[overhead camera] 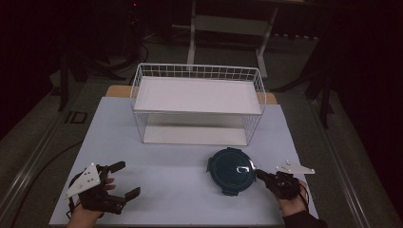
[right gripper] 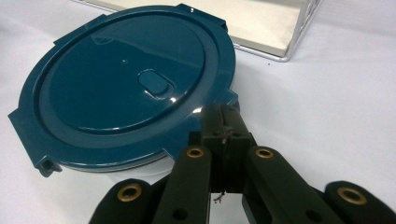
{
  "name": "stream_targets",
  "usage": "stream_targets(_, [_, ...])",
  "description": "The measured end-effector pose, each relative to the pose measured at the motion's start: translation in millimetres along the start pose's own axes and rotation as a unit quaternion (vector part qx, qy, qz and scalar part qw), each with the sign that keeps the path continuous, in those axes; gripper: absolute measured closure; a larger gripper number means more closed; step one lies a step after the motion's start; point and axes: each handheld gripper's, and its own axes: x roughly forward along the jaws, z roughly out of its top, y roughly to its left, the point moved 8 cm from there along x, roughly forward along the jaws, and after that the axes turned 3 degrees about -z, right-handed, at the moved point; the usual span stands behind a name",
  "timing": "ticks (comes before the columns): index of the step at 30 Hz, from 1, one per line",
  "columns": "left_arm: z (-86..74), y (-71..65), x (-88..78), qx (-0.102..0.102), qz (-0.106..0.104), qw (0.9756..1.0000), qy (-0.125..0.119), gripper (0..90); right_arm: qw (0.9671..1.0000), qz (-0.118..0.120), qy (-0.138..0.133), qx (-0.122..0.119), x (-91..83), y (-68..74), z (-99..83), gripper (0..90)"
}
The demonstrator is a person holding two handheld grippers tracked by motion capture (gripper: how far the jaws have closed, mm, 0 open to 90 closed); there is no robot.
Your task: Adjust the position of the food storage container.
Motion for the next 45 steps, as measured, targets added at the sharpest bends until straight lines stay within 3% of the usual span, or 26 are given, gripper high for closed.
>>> stream_targets(7, [0.0,-1.6,1.0,0.002,-0.001,1.0,0.001,0.0,1.0,-0.005,0.005,0.0,1.5,-0.1,-2.3,90.0])
stream_targets(16, [-0.7,-1.3,2.1,-0.001,0.0,1.0,0.002,0.0,0.9999,0.011,0.009,0.002,11.8,6.7,5.1,90.0])
stream_targets(28, [-1.3,-2.1,3.1,0.0,-0.002,1.0,0.004,0.0,0.9986,0.044,0.016,-0.023,35.4,37.7,20.2,90.0])
stream_targets(35, [-2.0,-2.9,3.7,0.002,-0.003,1.0,0.006,0.0,0.9975,0.063,0.017,-0.025,45.6,55.1,30.2,90.0])
stream_targets(45, [-2.7,-2.1,3.7,0.0,-0.003,1.0,0.006,0.0,0.9974,0.066,0.023,-0.02,47.2,53.6,28.0,90.0])
